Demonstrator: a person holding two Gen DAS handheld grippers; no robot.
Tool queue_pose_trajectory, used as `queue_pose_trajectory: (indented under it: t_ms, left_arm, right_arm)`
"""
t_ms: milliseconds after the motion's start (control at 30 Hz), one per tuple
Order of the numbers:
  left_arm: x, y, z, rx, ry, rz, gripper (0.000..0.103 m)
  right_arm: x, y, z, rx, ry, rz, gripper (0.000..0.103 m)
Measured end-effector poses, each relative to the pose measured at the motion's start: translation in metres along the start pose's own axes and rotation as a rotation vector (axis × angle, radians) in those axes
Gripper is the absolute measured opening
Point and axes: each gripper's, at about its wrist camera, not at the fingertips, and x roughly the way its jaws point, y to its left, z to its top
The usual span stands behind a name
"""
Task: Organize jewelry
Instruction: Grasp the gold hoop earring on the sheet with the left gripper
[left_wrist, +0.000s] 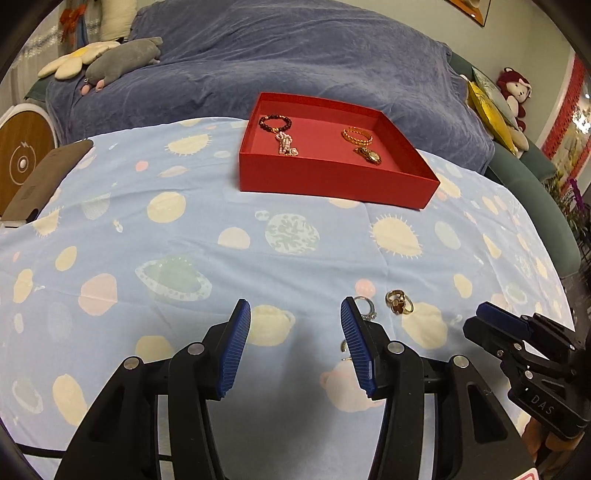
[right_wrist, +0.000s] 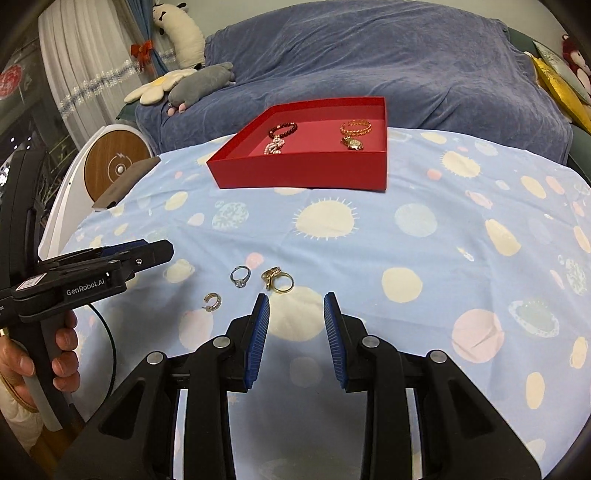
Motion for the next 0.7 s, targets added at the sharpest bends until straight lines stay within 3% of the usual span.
queue_pose_trajectory:
  t_ms: [300,367,700]
  left_arm:
    - [0.013,-0.013,-0.013,0.052,0.046,-0.055,0.050]
    - [0.017,-0.021,-0.018,0.074,0.052,-0.052,0.055]
    - [0.035,-0.038,-0.023,0.105,0.085,-0.059,0.053]
  right_arm:
    - [0.013,0.004,0.004,0.004,0.021,0.020,0.030]
    - [0.014,0.002,0.004,0.004,0.024,0.018,0.030]
    - [0.014,-0.001,0.001,0.011,0.028,0.013,0.030]
